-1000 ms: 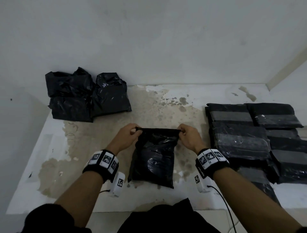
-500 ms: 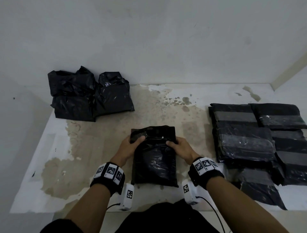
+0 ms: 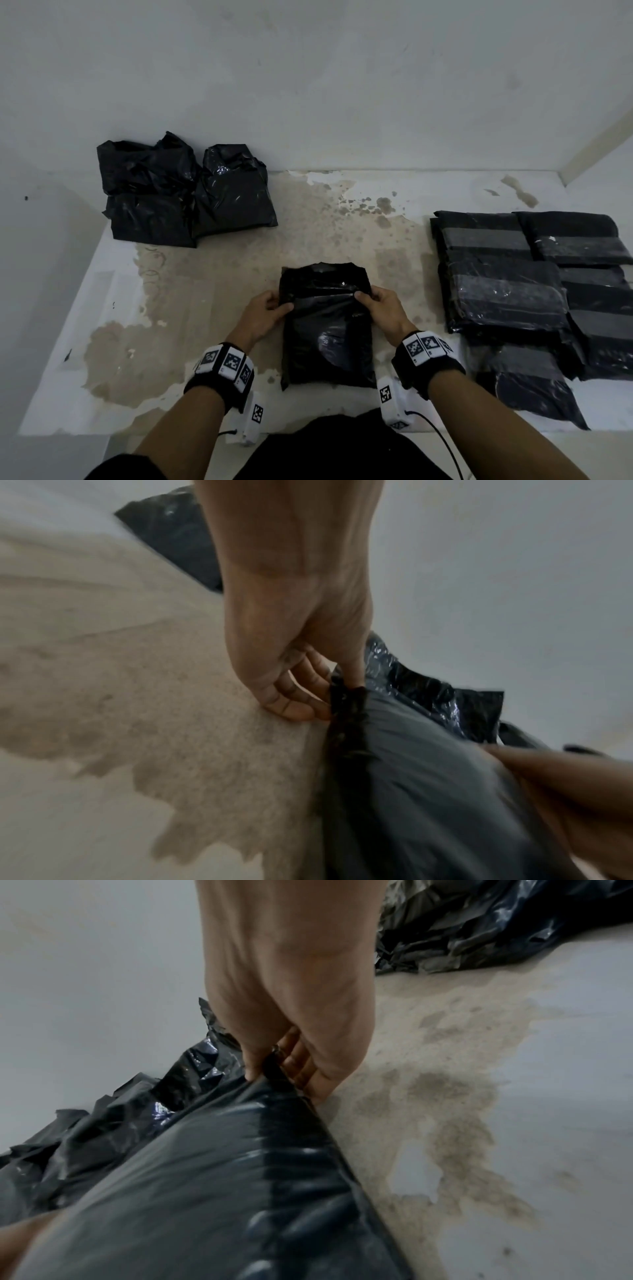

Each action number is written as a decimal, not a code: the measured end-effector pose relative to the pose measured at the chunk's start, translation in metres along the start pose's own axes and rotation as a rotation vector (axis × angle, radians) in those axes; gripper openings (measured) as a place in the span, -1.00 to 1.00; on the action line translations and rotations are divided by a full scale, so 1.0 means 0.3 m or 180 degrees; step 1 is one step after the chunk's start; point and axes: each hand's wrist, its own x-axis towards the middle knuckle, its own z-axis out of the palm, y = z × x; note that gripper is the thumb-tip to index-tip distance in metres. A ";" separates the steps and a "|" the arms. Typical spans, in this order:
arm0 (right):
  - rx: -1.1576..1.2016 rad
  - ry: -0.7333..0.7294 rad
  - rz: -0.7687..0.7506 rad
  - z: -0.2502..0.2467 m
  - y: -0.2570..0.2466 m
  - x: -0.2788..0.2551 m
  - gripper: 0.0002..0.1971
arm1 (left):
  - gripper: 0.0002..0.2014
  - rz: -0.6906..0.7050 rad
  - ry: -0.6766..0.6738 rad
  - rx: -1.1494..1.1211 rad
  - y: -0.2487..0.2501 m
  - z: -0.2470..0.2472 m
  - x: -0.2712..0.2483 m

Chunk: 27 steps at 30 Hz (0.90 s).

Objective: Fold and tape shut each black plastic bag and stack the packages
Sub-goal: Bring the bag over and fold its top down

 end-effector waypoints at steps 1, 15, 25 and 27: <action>-0.0088 0.0010 -0.0053 -0.003 0.000 -0.002 -0.86 | -0.90 0.0088 -0.0046 0.0181 -0.017 -0.005 0.004; -0.0599 -0.0381 -0.0314 -0.049 -0.034 -0.020 -0.45 | -0.73 0.0319 0.0657 -0.0271 0.044 0.026 0.044; 0.0056 -0.0008 -0.0311 -0.028 -0.112 0.025 -0.81 | -0.91 0.0120 0.0594 -0.1198 0.093 0.038 0.070; 0.0147 -0.0040 -0.0345 -0.037 -0.132 0.034 -0.82 | -0.91 0.0203 0.0527 -0.1070 0.108 0.029 0.081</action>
